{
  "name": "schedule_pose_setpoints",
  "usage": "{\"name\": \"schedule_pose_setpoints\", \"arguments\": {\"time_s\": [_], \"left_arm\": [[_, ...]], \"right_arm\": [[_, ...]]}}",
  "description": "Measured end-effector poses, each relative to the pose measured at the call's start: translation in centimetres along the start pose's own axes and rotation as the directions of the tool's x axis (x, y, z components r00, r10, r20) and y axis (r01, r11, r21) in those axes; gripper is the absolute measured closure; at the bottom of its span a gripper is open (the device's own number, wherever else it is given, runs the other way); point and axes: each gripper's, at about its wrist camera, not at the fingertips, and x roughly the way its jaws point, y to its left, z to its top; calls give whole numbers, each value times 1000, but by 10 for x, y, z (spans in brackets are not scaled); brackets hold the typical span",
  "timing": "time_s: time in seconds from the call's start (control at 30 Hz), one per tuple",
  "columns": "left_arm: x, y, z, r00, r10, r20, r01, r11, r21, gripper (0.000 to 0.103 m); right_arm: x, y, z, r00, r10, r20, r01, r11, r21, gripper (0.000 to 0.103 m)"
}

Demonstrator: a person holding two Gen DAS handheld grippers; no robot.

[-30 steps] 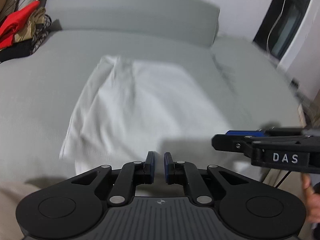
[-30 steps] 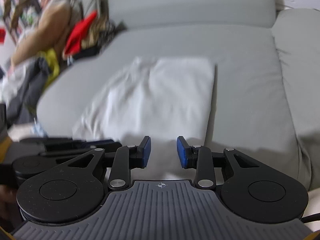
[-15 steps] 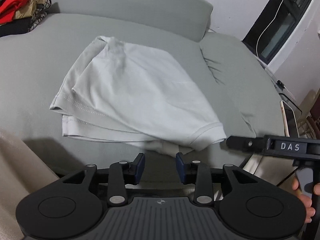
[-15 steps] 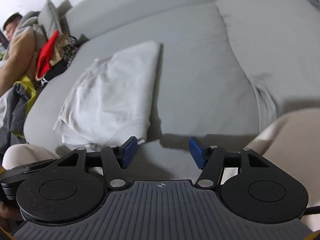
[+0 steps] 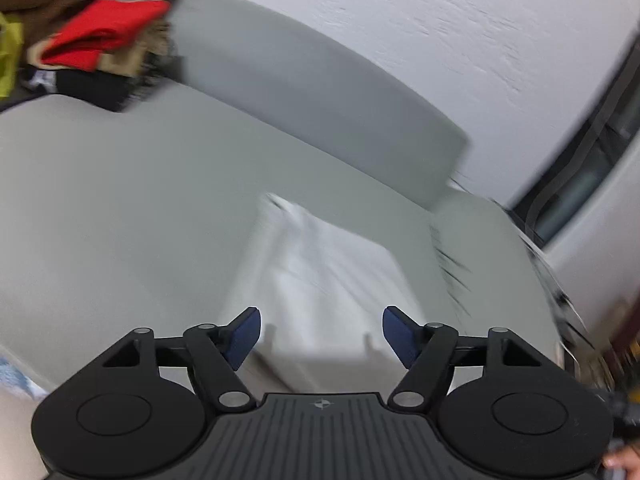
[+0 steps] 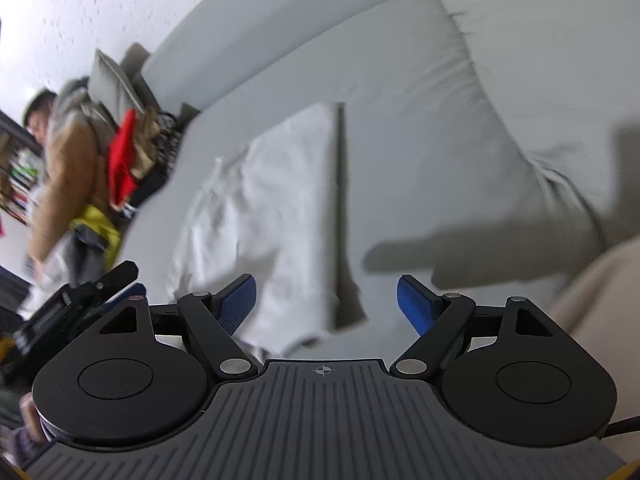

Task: Fold clothes
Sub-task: 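Grasp the end of the folded shirt with the left gripper, then lift the folded shirt with the left gripper and carry it onto the sofa armrest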

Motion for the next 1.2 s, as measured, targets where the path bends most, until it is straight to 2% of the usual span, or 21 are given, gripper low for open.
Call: {"name": "schedule_pose_setpoints", "arguments": {"time_s": [0.07,0.13,0.2,0.3,0.4,0.5,0.67,0.77,0.83,0.87,0.9,0.93,0.97,1.0,1.07,1.1,1.2], "left_arm": [[12,16,14,999,27,-29,-28,999,-36,34],[29,29,22,994,-7,-105,-1,998,-70,34],[51,32,22,980,-50,-190,35,996,-85,34],[71,30,21,962,-56,-268,45,998,-47,34],[79,30,23,946,-108,-304,98,994,-47,31],[91,30,29,927,-143,-348,138,990,-39,28],[125,21,39,894,-189,-406,191,981,-36,26],[143,15,39,885,-211,-416,213,976,-41,26],[151,12,38,887,-212,-411,210,976,-49,29],[152,10,38,891,-199,-409,199,979,-44,38],[152,8,37,895,-185,-406,185,982,-38,49],[150,7,37,901,-164,-402,166,986,-30,55],[150,5,37,908,-137,-396,140,990,-19,69],[148,2,36,915,-109,-389,117,993,-3,80],[140,-12,35,932,-50,-360,80,995,68,90],[134,-25,34,943,-15,-333,62,989,133,92],[107,-66,26,973,64,-220,12,944,331,93]], "right_arm": [[13,-1,10,1000,16,-18,-16,1000,-1,23],[28,-2,18,999,22,-37,-22,1000,-2,31],[40,-7,25,998,38,-49,-37,999,18,35],[53,-17,35,991,118,-69,-112,991,73,35],[66,-27,44,977,185,-108,-170,976,135,36],[81,-34,56,972,202,-117,-181,969,169,47],[117,-36,82,962,248,-111,-223,954,199,48],[135,-30,94,967,240,-88,-219,955,199,48],[144,-24,98,971,228,-69,-212,959,190,48],[148,-20,99,973,221,-62,-207,962,176,48],[150,-16,99,977,204,-57,-193,968,158,52],[151,-13,99,984,171,-53,-162,976,143,67],[152,-11,99,990,133,-49,-126,984,129,75],[150,-6,98,994,103,-37,-99,990,105,93],[146,4,94,999,50,-7,-49,998,49,96],[141,13,92,1000,22,14,-22,1000,7,96],[113,36,84,996,-2,94,9,997,-71,96]]}}
